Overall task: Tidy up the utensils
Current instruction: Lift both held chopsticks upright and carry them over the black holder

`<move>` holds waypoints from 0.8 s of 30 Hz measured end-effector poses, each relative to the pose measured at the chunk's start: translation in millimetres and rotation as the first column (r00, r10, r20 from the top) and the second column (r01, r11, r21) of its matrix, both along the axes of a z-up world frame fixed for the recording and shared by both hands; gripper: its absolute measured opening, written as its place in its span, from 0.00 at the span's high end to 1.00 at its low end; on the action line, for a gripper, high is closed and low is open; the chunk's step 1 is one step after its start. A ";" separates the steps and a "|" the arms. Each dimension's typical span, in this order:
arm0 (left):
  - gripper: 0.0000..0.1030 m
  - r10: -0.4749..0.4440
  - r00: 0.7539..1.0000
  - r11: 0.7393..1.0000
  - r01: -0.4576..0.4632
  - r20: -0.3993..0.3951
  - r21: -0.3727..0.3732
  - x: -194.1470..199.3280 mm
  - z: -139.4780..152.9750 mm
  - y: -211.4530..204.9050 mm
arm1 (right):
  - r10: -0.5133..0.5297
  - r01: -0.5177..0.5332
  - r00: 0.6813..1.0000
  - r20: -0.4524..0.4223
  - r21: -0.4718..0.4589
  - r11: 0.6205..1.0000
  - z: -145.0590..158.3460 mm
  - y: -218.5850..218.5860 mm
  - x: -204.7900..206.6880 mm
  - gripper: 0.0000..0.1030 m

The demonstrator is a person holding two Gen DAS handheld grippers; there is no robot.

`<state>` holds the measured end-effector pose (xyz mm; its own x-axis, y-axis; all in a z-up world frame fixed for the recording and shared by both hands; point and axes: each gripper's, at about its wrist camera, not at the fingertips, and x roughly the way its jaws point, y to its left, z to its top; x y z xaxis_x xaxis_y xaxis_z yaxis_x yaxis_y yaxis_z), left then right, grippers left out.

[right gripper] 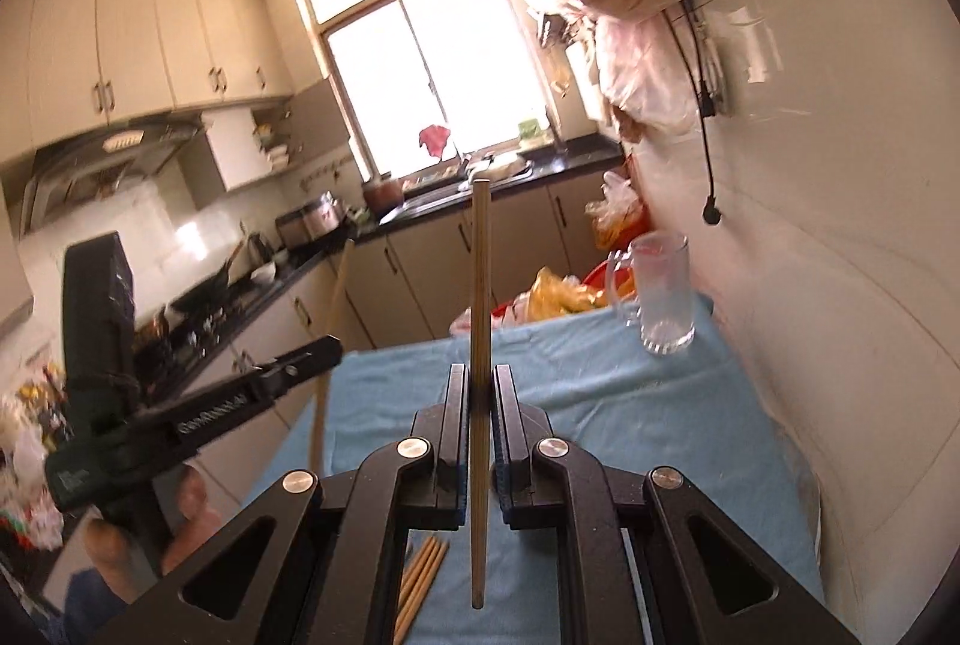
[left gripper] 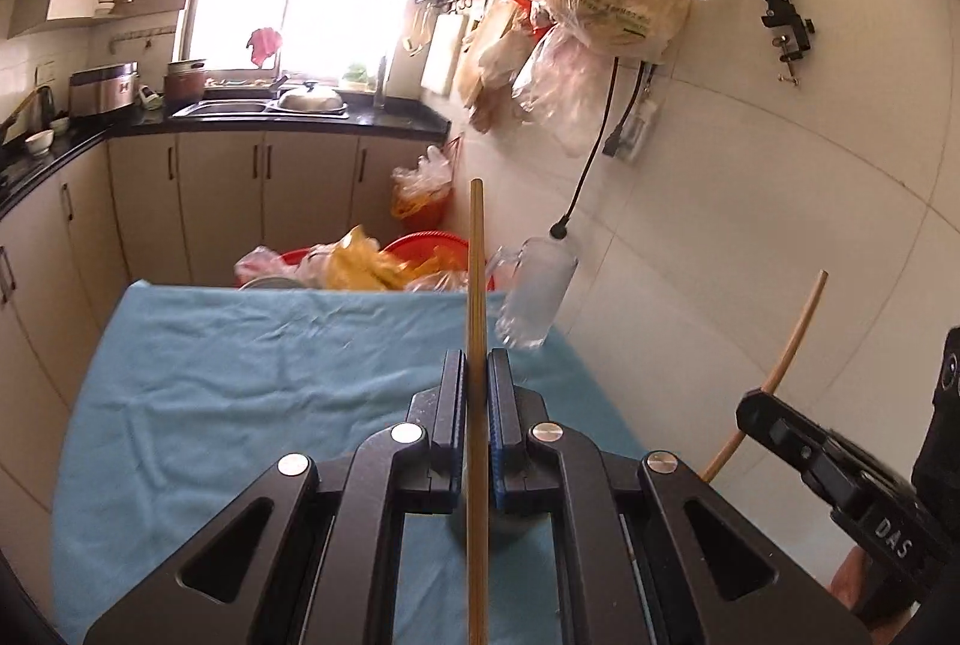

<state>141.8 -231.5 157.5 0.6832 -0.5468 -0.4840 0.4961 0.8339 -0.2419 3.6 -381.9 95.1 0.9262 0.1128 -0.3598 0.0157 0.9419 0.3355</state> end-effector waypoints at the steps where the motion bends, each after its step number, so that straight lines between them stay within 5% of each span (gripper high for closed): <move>1: 0.94 -0.002 1.000 1.000 0.002 0.000 -0.013 8.5 2.3 -7.6 | -0.005 0.005 1.000 0.004 0.003 1.000 1.9 -2.5 3.1 0.92; 6: 0.94 0.004 1.000 0.995 -0.005 -0.013 -0.103 48.1 5.7 -33.3 | -0.041 0.040 0.998 0.041 0.044 0.998 13.6 -28.8 28.8 0.92; 11: 0.94 0.041 0.997 0.982 -0.052 -0.067 -0.180 89.3 -21.4 -58.8 | -0.061 0.059 0.998 0.028 0.078 0.995 0.5 -45.7 56.1 0.92; 18: 0.94 0.099 0.991 0.973 -0.115 -0.089 -0.200 114.5 -74.0 -67.2 | -0.046 0.052 0.997 -0.057 0.119 0.992 -35.9 -62.1 86.9 0.92; 24: 0.94 0.065 0.989 0.987 -0.084 -0.130 -0.140 111.4 -105.0 -77.8 | -0.009 0.026 0.993 -0.119 0.146 0.989 -62.0 -61.2 94.2 0.92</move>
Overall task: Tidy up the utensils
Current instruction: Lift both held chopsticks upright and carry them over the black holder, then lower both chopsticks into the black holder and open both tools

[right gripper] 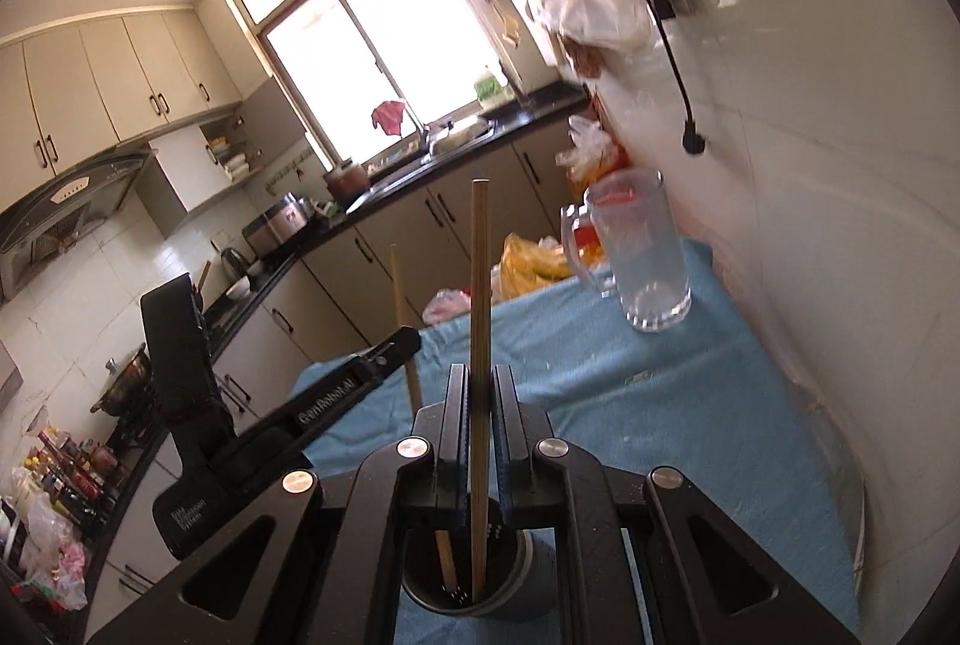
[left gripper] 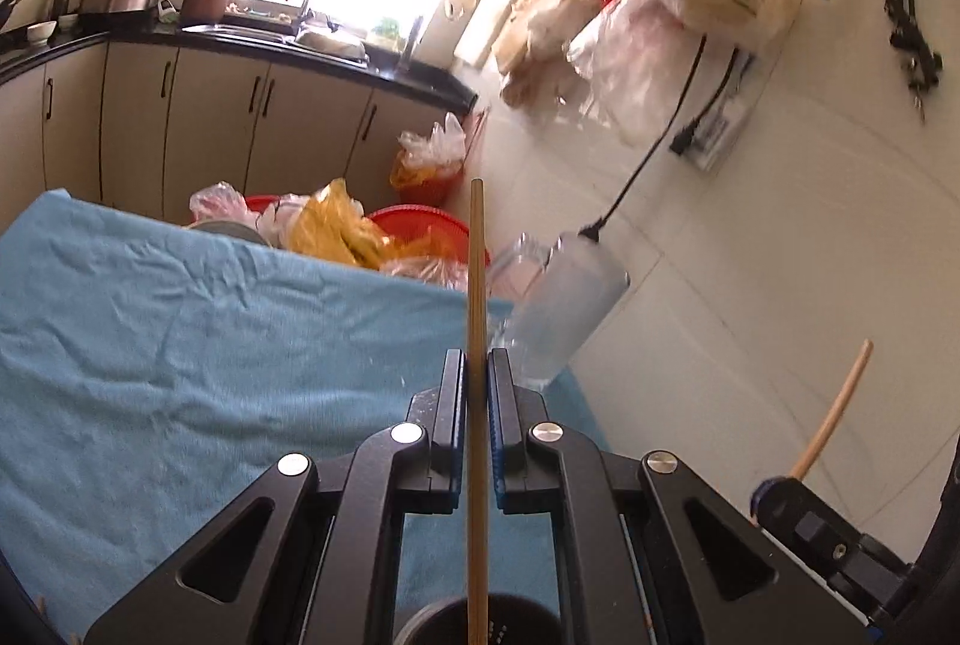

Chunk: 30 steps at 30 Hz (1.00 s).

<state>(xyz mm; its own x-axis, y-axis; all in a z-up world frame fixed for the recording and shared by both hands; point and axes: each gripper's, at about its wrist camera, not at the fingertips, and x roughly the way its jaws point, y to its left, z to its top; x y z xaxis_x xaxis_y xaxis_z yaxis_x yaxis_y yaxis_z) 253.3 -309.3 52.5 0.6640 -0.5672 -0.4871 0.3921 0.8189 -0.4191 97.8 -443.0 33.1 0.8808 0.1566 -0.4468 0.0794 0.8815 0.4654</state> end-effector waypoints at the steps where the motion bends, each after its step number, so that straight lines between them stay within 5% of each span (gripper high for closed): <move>1: 0.94 -0.003 1.000 1.000 0.003 0.000 0.003 -2.2 -3.9 -1.1 | 0.003 -0.003 1.000 -0.004 0.000 1.000 -2.4 0.6 0.7 0.92; 11: 0.90 -0.016 1.000 0.998 0.017 -0.011 0.066 -20.2 -13.1 7.4 | 0.062 -0.062 0.996 -0.066 -0.002 0.998 -17.1 16.4 -3.5 0.90; 14: 0.67 -0.010 1.000 0.997 0.012 -0.027 0.077 -24.3 -13.3 11.5 | 0.054 -0.055 0.996 -0.073 -0.018 0.998 -15.4 18.2 -4.9 0.65; 15: 0.67 0.001 1.000 0.997 0.000 -0.023 0.079 -26.5 -11.9 14.3 | 0.050 -0.051 0.996 -0.070 -0.017 0.999 -14.6 18.4 -7.2 0.53; 30: 0.58 -0.004 1.000 0.993 0.002 0.011 0.115 -55.4 6.2 28.9 | -0.030 0.031 0.999 -0.025 0.010 0.999 0.8 -0.5 -47.9 0.52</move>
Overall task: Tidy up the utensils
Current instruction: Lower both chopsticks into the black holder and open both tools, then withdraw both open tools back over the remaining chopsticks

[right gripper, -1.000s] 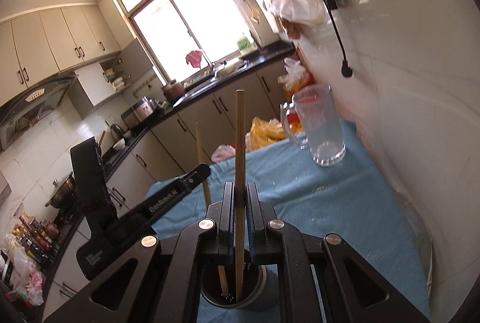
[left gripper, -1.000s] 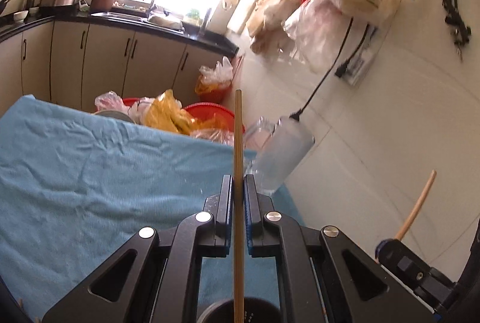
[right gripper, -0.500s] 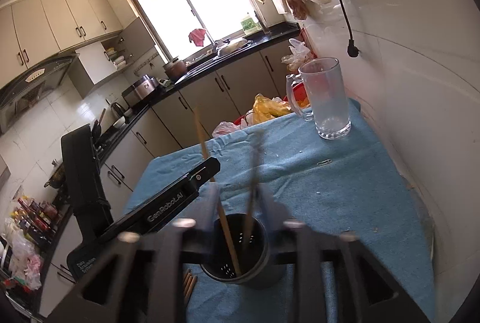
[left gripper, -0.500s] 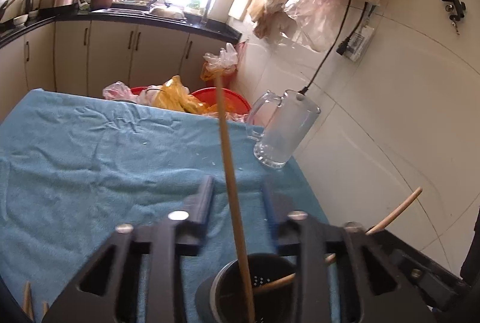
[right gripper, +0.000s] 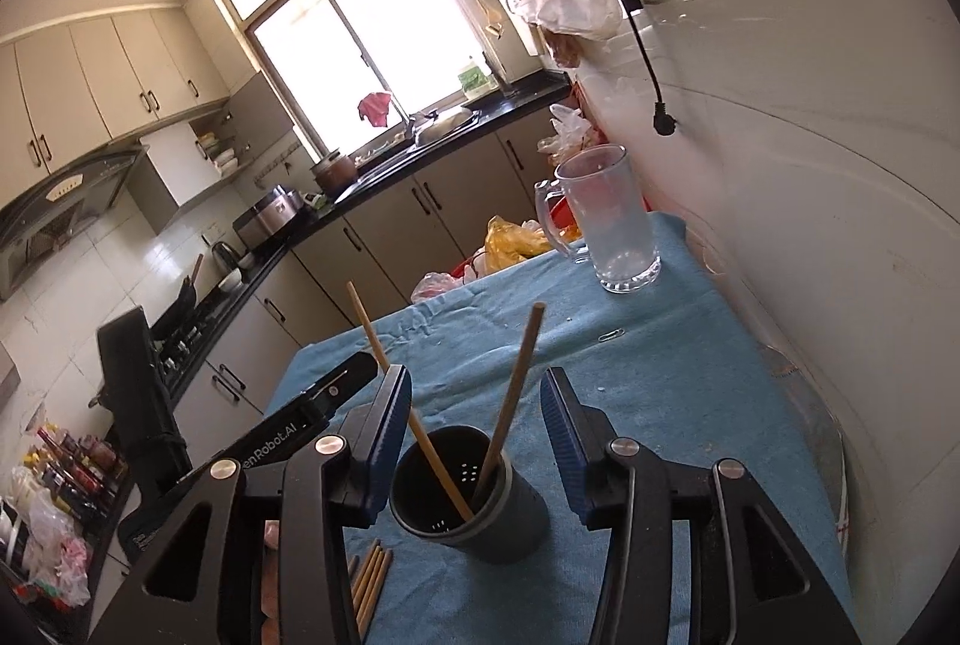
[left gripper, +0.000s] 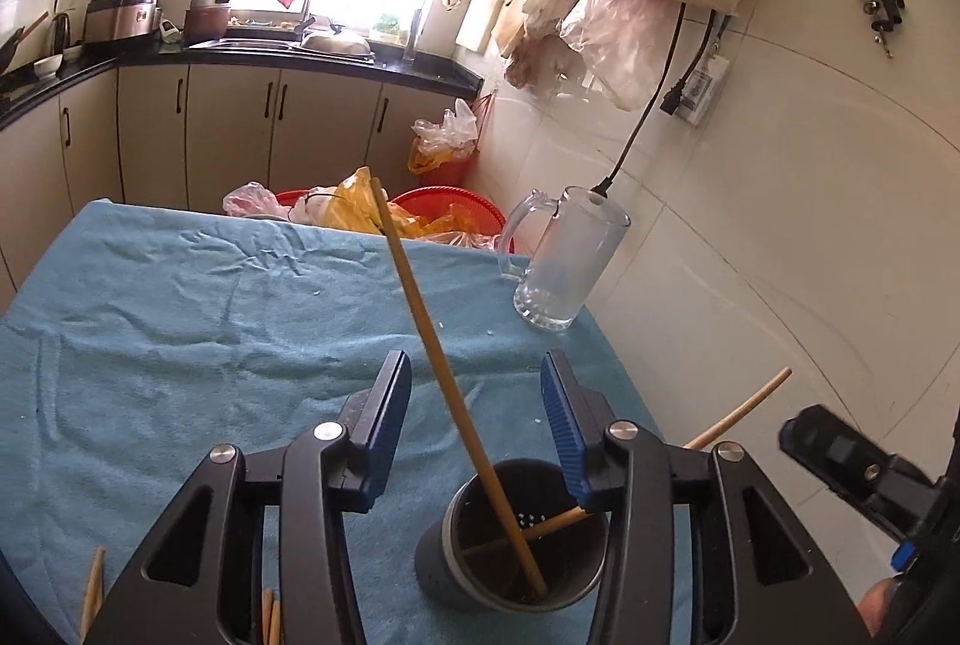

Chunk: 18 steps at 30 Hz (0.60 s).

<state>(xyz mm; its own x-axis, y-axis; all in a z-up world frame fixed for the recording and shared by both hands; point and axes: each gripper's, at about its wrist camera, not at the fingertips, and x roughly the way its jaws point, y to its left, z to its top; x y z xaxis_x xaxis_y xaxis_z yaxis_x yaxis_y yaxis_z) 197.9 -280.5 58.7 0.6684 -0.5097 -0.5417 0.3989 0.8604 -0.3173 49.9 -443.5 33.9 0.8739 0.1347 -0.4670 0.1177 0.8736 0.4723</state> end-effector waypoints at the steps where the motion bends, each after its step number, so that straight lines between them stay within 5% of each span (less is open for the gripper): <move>1: 0.58 0.001 1.000 1.000 -0.001 -0.002 0.003 -0.9 0.4 0.9 | -0.003 0.003 1.000 0.003 0.001 1.000 1.0 -0.8 -2.8 0.52; 18: 0.56 0.037 0.997 0.996 -0.032 -0.068 0.083 -37.0 3.2 76.4 | 0.090 -0.087 0.996 -0.026 0.093 0.992 -21.0 19.1 -45.4 0.52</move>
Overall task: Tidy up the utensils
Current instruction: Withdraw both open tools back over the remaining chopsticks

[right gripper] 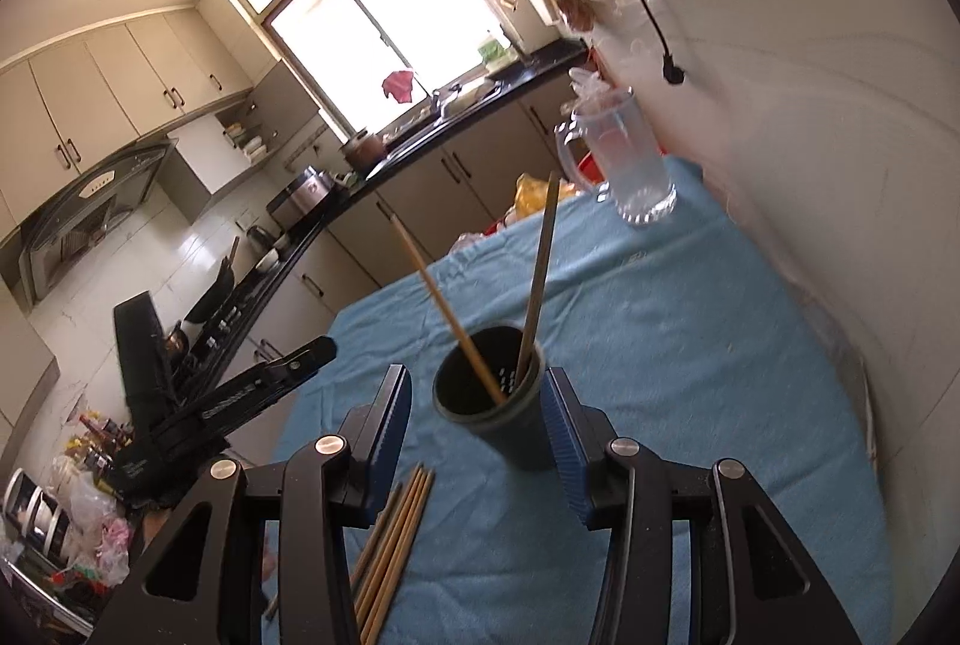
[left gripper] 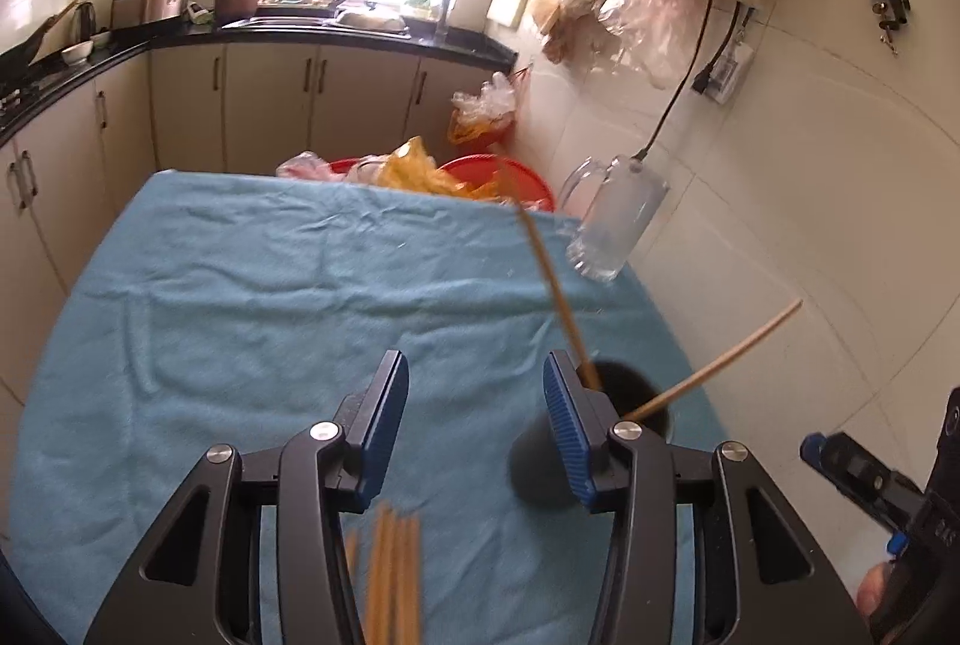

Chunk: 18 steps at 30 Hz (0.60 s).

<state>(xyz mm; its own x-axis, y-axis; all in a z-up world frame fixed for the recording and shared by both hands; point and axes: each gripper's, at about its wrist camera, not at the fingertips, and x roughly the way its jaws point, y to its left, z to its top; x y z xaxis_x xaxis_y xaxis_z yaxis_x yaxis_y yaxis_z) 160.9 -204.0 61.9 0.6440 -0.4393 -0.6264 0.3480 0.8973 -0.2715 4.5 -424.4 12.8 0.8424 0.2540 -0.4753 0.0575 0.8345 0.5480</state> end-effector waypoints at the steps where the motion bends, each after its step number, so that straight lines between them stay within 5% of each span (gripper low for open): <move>1: 0.55 0.000 1.000 1.000 0.000 -0.001 0.001 -5.7 -1.7 8.1 | 0.008 -0.008 1.000 -0.007 0.002 1.000 -2.1 2.9 0.4 0.52; 8: 0.53 0.035 0.999 0.999 -0.034 -0.014 0.039 -40.0 -14.2 69.4 | 0.067 -0.067 0.997 -0.032 -0.007 0.998 -7.6 27.9 2.8 0.53; 18: 0.52 0.182 0.970 0.982 -0.171 -0.160 0.078 -62.3 -55.2 170.2 | 0.181 -0.185 0.971 -0.154 -0.006 0.983 -44.1 87.1 14.8 0.52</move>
<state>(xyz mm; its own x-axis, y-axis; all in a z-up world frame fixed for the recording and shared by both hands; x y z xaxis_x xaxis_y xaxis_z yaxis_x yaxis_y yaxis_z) 98.6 -33.9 6.6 0.5930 -0.2844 -0.7533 0.1379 0.9576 -0.2530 19.4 -337.3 -31.3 0.6998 0.3861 -0.6010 -0.0158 0.8495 0.5274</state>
